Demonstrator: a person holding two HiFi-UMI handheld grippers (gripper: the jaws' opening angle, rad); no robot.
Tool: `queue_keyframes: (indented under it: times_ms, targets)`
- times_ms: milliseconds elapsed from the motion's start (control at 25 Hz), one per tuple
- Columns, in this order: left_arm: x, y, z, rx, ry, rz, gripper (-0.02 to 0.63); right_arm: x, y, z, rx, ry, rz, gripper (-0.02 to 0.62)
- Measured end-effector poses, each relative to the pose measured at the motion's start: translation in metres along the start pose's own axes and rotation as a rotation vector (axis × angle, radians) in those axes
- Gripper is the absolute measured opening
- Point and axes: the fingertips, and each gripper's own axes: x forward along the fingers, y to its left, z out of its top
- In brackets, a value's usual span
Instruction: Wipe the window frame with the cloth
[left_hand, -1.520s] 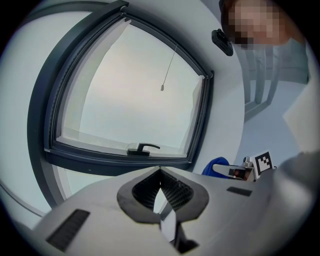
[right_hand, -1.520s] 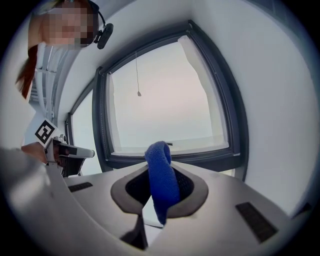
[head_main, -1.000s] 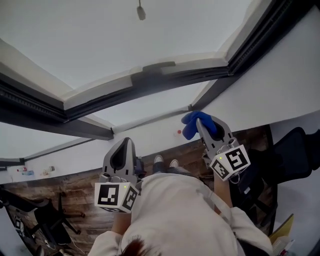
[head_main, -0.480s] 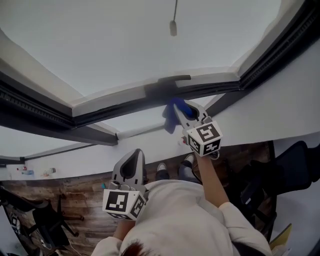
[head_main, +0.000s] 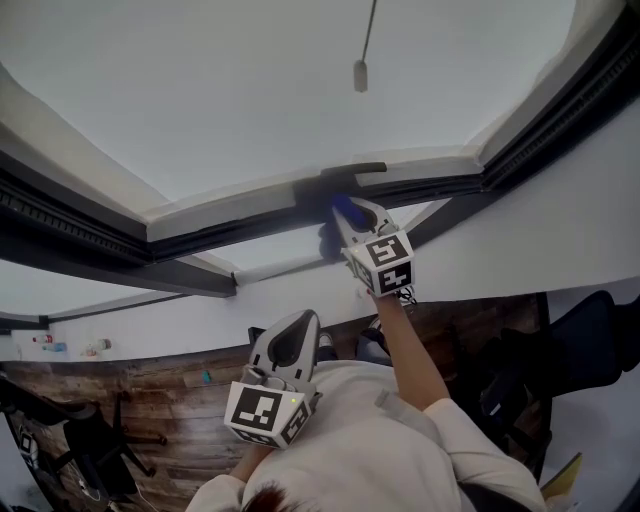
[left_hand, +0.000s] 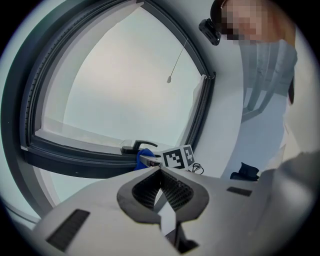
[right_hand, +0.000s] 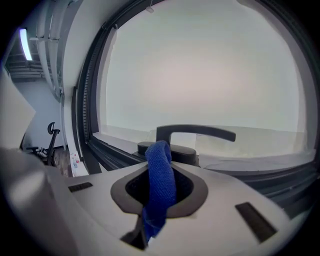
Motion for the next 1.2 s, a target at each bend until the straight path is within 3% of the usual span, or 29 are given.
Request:
queue_keyframes:
  times_ms: [440, 720, 1200]
  targets:
    - [-0.001, 0.004, 0.009, 0.017, -0.048, 0.018, 0.006, -0.003, -0.004, -0.007, -0.059, -0.008, -0.041, 0.049]
    - [-0.009, 0.018, 0.010, 0.008, -0.054, 0.076, 0.006, -0.003, -0.003, -0.004, -0.099, -0.007, -0.024, 0.051]
    - [-0.008, -0.003, 0.005, 0.028, -0.037, 0.030, 0.006, -0.013, -0.026, -0.010, -0.107, 0.002, -0.075, 0.049]
